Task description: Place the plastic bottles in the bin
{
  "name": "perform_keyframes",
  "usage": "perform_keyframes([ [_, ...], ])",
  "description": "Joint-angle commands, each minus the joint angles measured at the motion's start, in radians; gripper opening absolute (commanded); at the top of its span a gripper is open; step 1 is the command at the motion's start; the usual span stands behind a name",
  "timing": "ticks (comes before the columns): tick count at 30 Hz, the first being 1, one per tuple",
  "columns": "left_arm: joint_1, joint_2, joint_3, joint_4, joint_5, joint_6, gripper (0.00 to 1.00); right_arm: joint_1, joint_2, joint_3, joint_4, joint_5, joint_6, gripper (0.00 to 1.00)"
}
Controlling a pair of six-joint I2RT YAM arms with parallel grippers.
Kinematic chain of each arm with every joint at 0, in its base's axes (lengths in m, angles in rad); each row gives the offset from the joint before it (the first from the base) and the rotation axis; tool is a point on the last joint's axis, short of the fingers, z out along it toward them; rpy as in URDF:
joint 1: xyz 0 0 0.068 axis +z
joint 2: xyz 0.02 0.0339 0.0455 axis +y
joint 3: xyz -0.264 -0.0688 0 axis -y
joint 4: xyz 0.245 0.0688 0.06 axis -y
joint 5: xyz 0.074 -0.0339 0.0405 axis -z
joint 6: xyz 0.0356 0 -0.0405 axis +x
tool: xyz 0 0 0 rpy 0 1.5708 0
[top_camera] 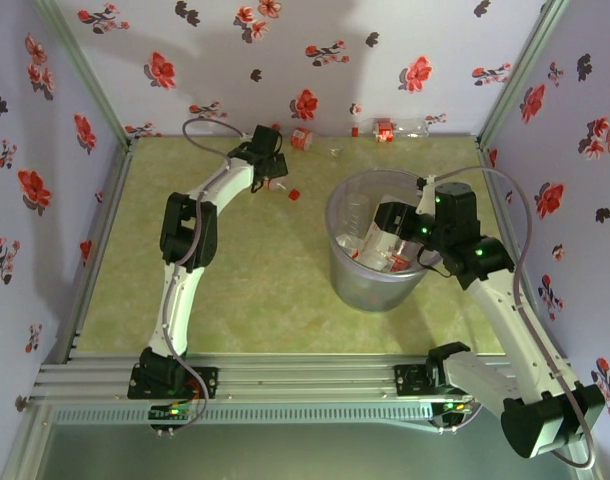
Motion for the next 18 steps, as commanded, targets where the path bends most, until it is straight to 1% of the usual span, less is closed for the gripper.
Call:
perform_keyframes([
  [1,0.016,-0.01,-0.052,0.0,-0.009,-0.005,1.0,0.01,0.003,-0.036,-0.093,-0.001,0.018,0.67],
  [3,0.021,-0.025,-0.082,0.026,-0.002,-0.004,1.0,0.011,-0.006,-0.035,-0.105,0.0,0.014,0.76],
  [5,0.025,-0.034,-0.104,0.039,0.002,-0.005,1.0,0.011,-0.019,-0.016,-0.124,0.014,-0.004,0.81],
  [11,0.027,-0.054,-0.136,0.052,0.004,0.012,0.93,0.011,-0.031,0.152,-0.237,0.1,-0.115,0.85],
  [15,0.035,-0.081,-0.188,0.077,0.005,0.018,0.85,0.01,-0.044,0.234,-0.265,0.158,-0.161,0.86],
  [18,0.047,-0.098,-0.231,0.098,0.006,0.015,0.85,0.009,-0.051,0.262,-0.274,0.198,-0.175,0.85],
])
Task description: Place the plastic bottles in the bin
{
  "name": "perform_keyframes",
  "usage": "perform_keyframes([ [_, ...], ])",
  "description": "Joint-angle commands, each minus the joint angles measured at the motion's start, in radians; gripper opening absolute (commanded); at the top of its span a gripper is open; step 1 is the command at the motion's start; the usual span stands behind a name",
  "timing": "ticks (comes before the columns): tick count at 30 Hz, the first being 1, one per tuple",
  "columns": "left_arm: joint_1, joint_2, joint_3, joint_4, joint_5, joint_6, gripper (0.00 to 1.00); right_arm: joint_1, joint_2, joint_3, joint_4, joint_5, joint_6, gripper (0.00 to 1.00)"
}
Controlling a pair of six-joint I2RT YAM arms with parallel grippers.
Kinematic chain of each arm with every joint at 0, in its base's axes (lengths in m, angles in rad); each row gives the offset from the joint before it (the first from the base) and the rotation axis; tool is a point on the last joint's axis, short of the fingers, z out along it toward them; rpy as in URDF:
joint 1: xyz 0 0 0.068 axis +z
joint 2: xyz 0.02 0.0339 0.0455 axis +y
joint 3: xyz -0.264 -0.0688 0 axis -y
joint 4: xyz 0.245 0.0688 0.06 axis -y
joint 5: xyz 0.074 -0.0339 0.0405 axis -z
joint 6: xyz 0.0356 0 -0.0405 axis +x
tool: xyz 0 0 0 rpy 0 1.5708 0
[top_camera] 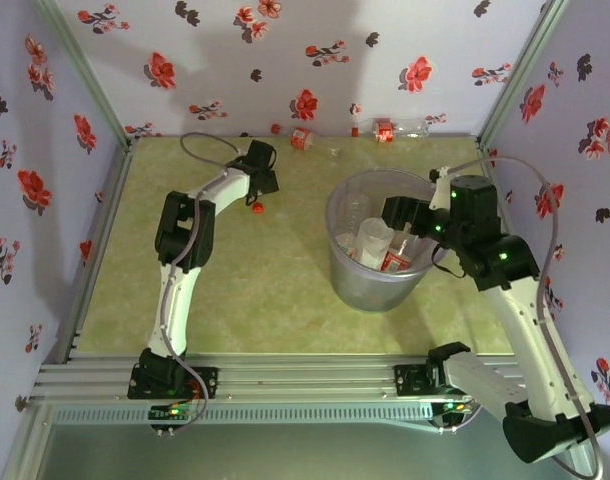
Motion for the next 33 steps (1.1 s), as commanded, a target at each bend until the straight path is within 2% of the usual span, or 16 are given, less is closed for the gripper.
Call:
perform_keyframes([
  [1,0.028,-0.057,-0.042,0.02,0.002,0.003,0.85,0.0,-0.019,0.042,-0.049,0.078,-0.054,0.85],
  [5,0.054,-0.054,-0.053,0.02,0.037,-0.006,0.84,0.001,-0.026,0.034,-0.053,0.084,-0.055,0.85],
  [12,0.07,-0.073,-0.1,0.062,0.072,-0.01,0.58,0.0,-0.033,0.007,-0.047,0.082,-0.041,0.84],
  [17,0.069,-0.129,-0.132,0.078,0.087,0.019,0.53,0.002,-0.032,0.011,-0.047,0.077,-0.029,0.84],
  [22,0.059,-0.288,-0.266,0.177,0.103,0.064,0.4,0.001,-0.035,0.015,-0.046,0.078,-0.01,0.84],
  [27,0.037,-0.506,-0.436,0.256,0.125,0.109,0.2,0.002,-0.025,0.027,-0.017,0.063,0.009,0.84],
  [32,-0.021,-0.744,-0.615,0.321,0.17,0.157,0.01,0.008,0.035,0.07,0.041,-0.002,0.035,0.83],
  [33,-0.032,-0.785,-0.644,0.326,0.176,0.162,0.0,0.011,0.051,0.083,0.054,-0.013,0.041,0.83],
])
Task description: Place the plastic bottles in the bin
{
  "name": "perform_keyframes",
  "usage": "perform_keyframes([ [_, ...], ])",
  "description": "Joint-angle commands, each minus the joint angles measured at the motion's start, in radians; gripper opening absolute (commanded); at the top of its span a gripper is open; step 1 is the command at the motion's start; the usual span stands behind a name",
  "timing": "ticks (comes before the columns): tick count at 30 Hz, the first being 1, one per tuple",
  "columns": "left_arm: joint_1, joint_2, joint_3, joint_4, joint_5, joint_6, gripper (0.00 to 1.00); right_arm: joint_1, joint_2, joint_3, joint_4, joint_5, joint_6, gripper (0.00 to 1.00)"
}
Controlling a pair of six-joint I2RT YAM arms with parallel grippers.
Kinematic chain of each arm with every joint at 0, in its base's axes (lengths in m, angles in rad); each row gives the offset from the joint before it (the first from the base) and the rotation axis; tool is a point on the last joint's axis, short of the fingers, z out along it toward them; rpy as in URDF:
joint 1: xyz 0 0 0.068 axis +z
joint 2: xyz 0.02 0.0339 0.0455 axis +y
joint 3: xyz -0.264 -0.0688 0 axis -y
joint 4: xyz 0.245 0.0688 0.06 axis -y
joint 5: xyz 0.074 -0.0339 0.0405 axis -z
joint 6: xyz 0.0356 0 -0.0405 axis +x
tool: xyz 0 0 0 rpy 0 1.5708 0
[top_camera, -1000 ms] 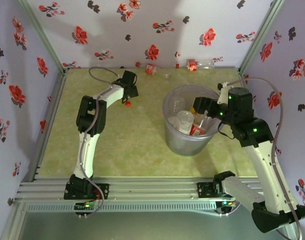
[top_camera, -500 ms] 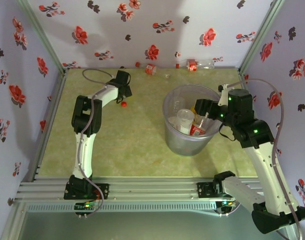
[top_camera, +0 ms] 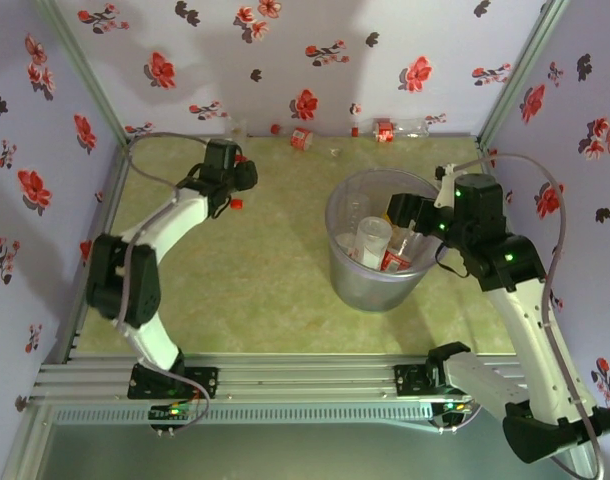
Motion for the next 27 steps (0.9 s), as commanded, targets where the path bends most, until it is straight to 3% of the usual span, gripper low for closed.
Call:
perform_keyframes([
  [1,-0.049,-0.142,-0.098,0.07,0.051,0.064,0.0,0.021,0.049,0.062,0.092,-0.053,0.034,0.83],
  [7,-0.111,-0.402,-0.296,0.154,0.18,0.102,0.0,0.145,0.16,0.146,0.222,-0.06,0.065,0.83],
  [14,-0.168,-0.634,-0.436,0.249,0.256,0.133,0.0,0.305,0.352,0.296,0.349,-0.058,0.074,0.85],
  [27,-0.185,-0.615,-0.504,0.377,0.402,0.148,0.0,0.395,0.65,0.455,0.56,-0.184,0.19,0.94],
])
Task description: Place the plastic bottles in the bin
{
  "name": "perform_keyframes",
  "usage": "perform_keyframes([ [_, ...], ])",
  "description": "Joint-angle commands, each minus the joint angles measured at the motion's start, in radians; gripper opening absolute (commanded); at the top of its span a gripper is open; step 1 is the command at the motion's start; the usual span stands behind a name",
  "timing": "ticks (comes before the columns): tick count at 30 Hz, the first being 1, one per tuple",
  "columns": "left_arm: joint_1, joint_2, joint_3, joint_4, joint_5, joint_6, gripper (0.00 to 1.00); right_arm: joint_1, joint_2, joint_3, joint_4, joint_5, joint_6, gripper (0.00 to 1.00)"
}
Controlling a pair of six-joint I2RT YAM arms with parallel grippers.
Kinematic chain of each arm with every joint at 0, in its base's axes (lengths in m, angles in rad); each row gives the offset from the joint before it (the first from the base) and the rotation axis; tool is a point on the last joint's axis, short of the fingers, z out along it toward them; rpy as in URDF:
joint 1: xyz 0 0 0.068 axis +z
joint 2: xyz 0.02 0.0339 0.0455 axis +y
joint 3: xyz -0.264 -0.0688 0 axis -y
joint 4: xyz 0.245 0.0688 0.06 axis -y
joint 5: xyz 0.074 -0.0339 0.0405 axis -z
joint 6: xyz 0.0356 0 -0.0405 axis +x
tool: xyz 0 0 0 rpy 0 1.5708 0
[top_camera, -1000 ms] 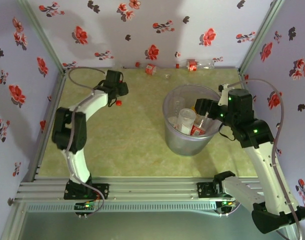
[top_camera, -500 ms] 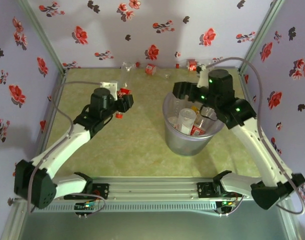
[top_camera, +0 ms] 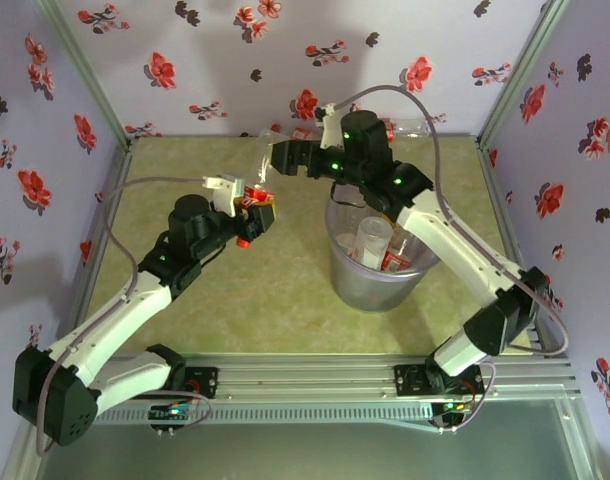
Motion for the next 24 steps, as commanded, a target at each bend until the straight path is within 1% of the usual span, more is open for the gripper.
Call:
perform_keyframes([
  [1,-0.01,0.009,-0.018,0.1,0.056,0.022,0.0,0.006,0.042,0.048,0.088,-0.038,0.055,0.94],
  [4,-0.012,0.022,-0.032,0.15,0.065,0.013,0.0,0.006,0.081,0.069,0.098,-0.031,0.067,0.91],
  [7,-0.014,0.031,-0.046,0.198,0.085,0.004,0.0,0.006,0.11,0.097,0.094,-0.038,0.074,0.86],
  [8,-0.014,0.032,-0.048,0.205,0.089,0.003,0.0,0.006,0.115,0.103,0.088,-0.037,0.072,0.83],
  [11,-0.014,0.038,-0.043,0.192,0.092,0.006,0.0,0.003,0.117,0.103,0.086,-0.027,0.068,0.69],
  [15,-0.015,0.049,-0.051,0.214,0.101,0.003,0.0,-0.003,0.114,0.103,0.074,-0.026,0.063,0.5],
  [18,-0.015,0.058,-0.062,0.249,0.102,-0.005,0.0,-0.012,0.105,0.1,0.072,-0.023,0.059,0.44],
  [20,-0.016,0.064,-0.062,0.262,0.102,-0.013,0.0,-0.017,0.1,0.1,0.073,-0.022,0.055,0.43],
  [21,-0.016,0.066,-0.062,0.268,0.102,-0.016,0.06,-0.02,0.097,0.102,0.074,-0.022,0.054,0.43],
  [22,-0.015,0.066,-0.061,0.269,0.102,-0.018,0.14,-0.023,0.095,0.104,0.074,-0.021,0.052,0.43],
  [23,-0.015,0.066,-0.061,0.269,0.101,-0.02,0.27,-0.026,0.094,0.106,0.074,-0.022,0.051,0.43],
  [24,-0.016,0.065,-0.061,0.27,0.101,-0.02,0.43,-0.031,0.09,0.111,0.073,-0.021,0.047,0.43],
])
